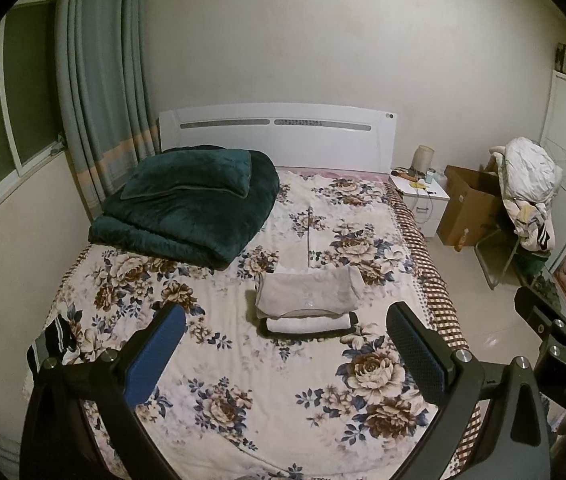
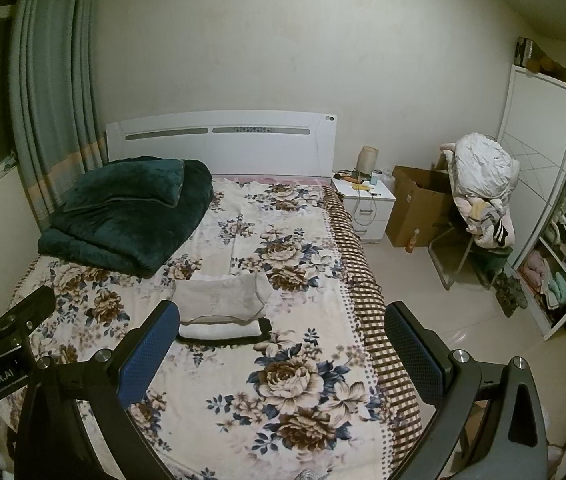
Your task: Fold small clothes
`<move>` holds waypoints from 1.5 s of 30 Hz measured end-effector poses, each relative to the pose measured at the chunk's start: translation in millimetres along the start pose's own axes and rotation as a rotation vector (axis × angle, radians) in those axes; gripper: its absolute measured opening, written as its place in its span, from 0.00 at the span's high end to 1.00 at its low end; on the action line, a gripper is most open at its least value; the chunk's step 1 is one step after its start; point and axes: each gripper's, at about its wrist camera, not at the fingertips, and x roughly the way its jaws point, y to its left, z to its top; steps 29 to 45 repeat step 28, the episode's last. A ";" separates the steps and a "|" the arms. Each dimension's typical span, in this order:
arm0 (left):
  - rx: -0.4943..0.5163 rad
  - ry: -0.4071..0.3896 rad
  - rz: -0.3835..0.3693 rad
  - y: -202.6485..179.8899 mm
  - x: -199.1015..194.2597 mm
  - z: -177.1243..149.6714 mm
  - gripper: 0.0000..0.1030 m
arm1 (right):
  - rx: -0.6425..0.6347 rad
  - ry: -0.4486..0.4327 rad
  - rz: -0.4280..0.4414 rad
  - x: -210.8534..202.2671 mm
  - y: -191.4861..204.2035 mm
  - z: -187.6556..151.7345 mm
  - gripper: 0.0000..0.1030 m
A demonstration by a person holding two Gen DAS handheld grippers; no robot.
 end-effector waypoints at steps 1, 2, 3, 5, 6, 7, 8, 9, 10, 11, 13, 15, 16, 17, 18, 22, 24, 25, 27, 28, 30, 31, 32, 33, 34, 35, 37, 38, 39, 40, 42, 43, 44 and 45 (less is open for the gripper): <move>0.001 0.000 0.001 -0.5 0.0 0.4 0.00 | 0.001 -0.001 -0.003 -0.3 0.2 -0.3 0.00; -0.002 0.000 -0.001 0.3 -0.2 -0.8 0.00 | 0.000 0.000 -0.002 -0.3 0.1 -0.3 0.00; -0.002 0.000 0.000 0.1 -0.2 -1.0 0.00 | 0.002 0.000 -0.002 -0.4 -0.1 -0.4 0.00; -0.002 -0.001 -0.001 0.2 -0.4 -1.3 0.00 | 0.000 -0.001 -0.003 -0.4 0.1 -0.5 0.00; -0.001 -0.001 -0.003 -1.2 -1.1 0.5 0.00 | 0.000 -0.001 -0.003 -0.1 0.0 -0.1 0.00; 0.000 -0.001 -0.004 -2.1 -1.3 1.5 0.00 | 0.001 0.001 -0.002 -0.1 -0.5 -0.3 0.00; 0.000 -0.002 -0.003 -2.2 -1.4 1.3 0.00 | 0.002 0.000 -0.002 -0.8 -0.1 -0.9 0.00; -0.001 -0.001 -0.002 -1.3 -1.4 0.0 0.00 | 0.002 0.000 -0.002 -0.8 -0.3 -0.7 0.00; -0.001 -0.001 -0.003 -1.8 -1.7 0.8 0.00 | 0.001 -0.001 -0.004 -0.9 -0.2 -0.7 0.00; -0.002 -0.003 -0.003 -2.2 -2.7 1.2 0.00 | 0.000 -0.002 -0.004 -0.8 -0.2 -0.5 0.00; -0.001 -0.002 -0.003 -2.0 -2.4 1.0 0.00 | 0.003 -0.001 -0.001 -0.9 -0.5 -0.9 0.00; -0.002 -0.001 -0.004 -2.2 -2.9 1.1 0.00 | 0.000 -0.002 -0.004 -0.6 -0.2 -0.8 0.00; -0.002 -0.002 -0.005 -2.8 -3.2 1.6 0.00 | 0.002 -0.001 -0.004 -1.1 -0.6 -1.3 0.00; -0.001 -0.002 -0.005 -2.0 -2.9 0.7 0.00 | 0.004 -0.001 -0.003 -1.1 -1.0 -1.1 0.00; 0.000 -0.003 -0.006 -3.1 -3.4 2.0 0.00 | 0.004 -0.001 -0.003 -1.1 -0.6 -1.2 0.00; -0.001 -0.004 -0.004 -3.9 -3.6 2.6 0.00 | 0.002 -0.003 -0.001 -0.7 -0.8 -1.5 0.00; 0.000 -0.007 -0.003 -4.5 -4.8 2.4 0.00 | 0.003 -0.002 -0.002 -1.7 -1.0 -2.1 0.00; 0.000 -0.010 -0.001 -5.7 -5.5 3.4 0.00 | 0.003 -0.002 -0.001 -1.5 -1.3 -1.8 0.00; 0.000 -0.017 -0.001 -8.3 -9.0 6.7 0.00 | 0.004 -0.002 -0.002 -1.7 -1.3 -1.8 0.00; 0.000 -0.017 -0.002 -10.1 -9.4 8.6 0.00 | 0.004 -0.003 -0.003 -1.7 -1.3 -1.9 0.00; 0.000 -0.017 -0.002 -10.1 -9.4 8.6 0.00 | 0.004 -0.003 -0.003 -1.7 -1.3 -1.9 0.00; 0.000 -0.017 -0.002 -10.1 -9.4 8.6 0.00 | 0.004 -0.003 -0.003 -1.7 -1.3 -1.9 0.00; 0.000 -0.017 -0.002 -10.1 -9.4 8.6 0.00 | 0.004 -0.003 -0.003 -1.7 -1.3 -1.9 0.00; 0.000 -0.017 -0.002 -10.1 -9.4 8.6 0.00 | 0.004 -0.003 -0.003 -1.7 -1.3 -1.9 0.00; 0.000 -0.017 -0.002 -10.1 -9.4 8.6 0.00 | 0.004 -0.003 -0.003 -1.7 -1.3 -1.9 0.00; 0.000 -0.017 -0.002 -10.1 -9.4 8.6 0.00 | 0.004 -0.003 -0.003 -1.7 -1.3 -1.9 0.00; 0.000 -0.017 -0.002 -10.1 -9.4 8.6 0.00 | 0.004 -0.003 -0.003 -1.7 -1.3 -1.9 0.00; 0.000 -0.017 -0.002 -10.1 -9.4 8.6 0.00 | 0.004 -0.003 -0.003 -1.7 -1.3 -1.9 0.00; 0.000 -0.017 -0.002 -10.1 -9.4 8.6 0.00 | 0.004 -0.003 -0.003 -1.7 -1.3 -1.9 0.00; 0.000 -0.017 -0.002 -10.1 -9.4 8.6 0.00 | 0.004 -0.003 -0.003 -1.7 -1.3 -1.9 0.00; 0.000 -0.017 -0.002 -10.1 -9.4 8.6 0.00 | 0.004 -0.003 -0.003 -1.7 -1.3 -1.9 0.00; 0.000 -0.017 -0.002 -10.1 -9.4 8.6 0.00 | 0.004 -0.003 -0.003 -1.7 -1.3 -1.9 0.00; 0.000 -0.017 -0.002 -10.1 -9.4 8.6 0.00 | 0.004 -0.003 -0.003 -1.7 -1.3 -1.9 0.00; 0.000 -0.017 -0.002 -10.1 -9.4 8.6 0.00 | 0.004 -0.003 -0.003 -1.7 -1.3 -1.9 0.00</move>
